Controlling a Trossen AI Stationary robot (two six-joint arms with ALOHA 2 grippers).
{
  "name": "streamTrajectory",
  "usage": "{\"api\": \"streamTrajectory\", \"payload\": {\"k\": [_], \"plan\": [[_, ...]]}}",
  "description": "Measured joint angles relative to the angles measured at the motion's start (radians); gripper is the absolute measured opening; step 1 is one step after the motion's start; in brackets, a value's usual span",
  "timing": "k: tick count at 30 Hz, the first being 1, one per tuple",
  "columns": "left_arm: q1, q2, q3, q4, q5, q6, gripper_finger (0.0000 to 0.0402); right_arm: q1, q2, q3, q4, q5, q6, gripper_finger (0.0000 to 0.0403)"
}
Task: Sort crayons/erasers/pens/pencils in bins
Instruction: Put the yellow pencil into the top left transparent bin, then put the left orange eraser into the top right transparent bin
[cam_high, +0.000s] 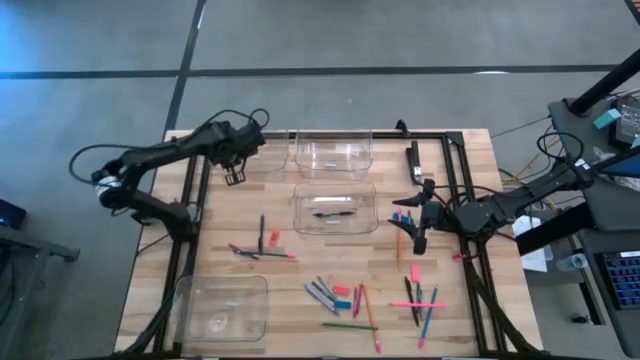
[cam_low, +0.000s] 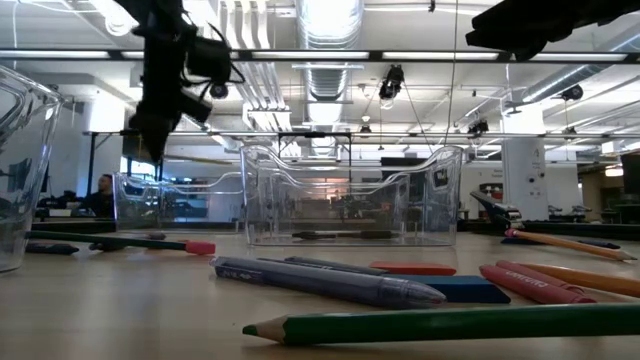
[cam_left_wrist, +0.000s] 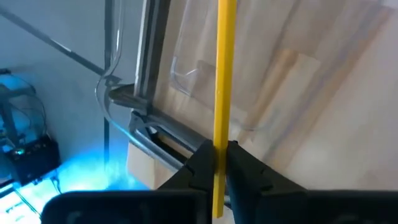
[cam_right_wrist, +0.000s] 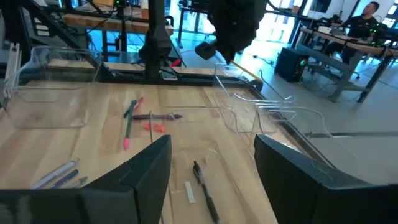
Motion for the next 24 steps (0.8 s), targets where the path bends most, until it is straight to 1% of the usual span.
{"api": "streamTrajectory", "payload": {"k": [3, 9, 11, 14, 17, 20, 22, 24], "plan": [[0.032, 0.043, 0.0, 0.028, 0.0, 0.012, 0.0027, 0.0, 0.0, 0.0, 0.0, 0.0, -0.002, 0.0219], [0.053, 0.096, 0.0, 0.033, 0.002, 0.009, 0.0039, 0.0, 0.0, 0.0, 0.0, 0.0, -0.008, 0.0219], [0.054, 0.101, 0.001, 0.033, 0.002, -0.003, 0.0054, 0.0, 0.0, 0.0, 0.0, 0.001, -0.008, 0.0219], [0.053, 0.091, 0.011, 0.028, 0.003, -0.004, 0.0094, 0.0, 0.0, 0.0, 0.0, 0.001, -0.016, 0.0219], [0.05, 0.06, 0.038, 0.002, 0.004, -0.008, 0.0148, 0.0, 0.0, 0.0, 0.0, 0.001, -0.016, 0.0219], [0.033, 0.024, 0.078, -0.035, 0.007, -0.064, 0.0201, 0.0, 0.0, 0.0, 0.0, 0.002, -0.016, 0.0219], [0.019, -0.01, 0.101, -0.057, 0.067, -0.131, 0.0229, 0.0, 0.0, 0.0, -0.001, 0.003, -0.015, 0.0219], [0.005, -0.052, 0.109, -0.052, 0.212, -0.211, 0.0249, 0.0, 0.0, 0.0, -0.001, 0.003, -0.015, 0.0219]]}}
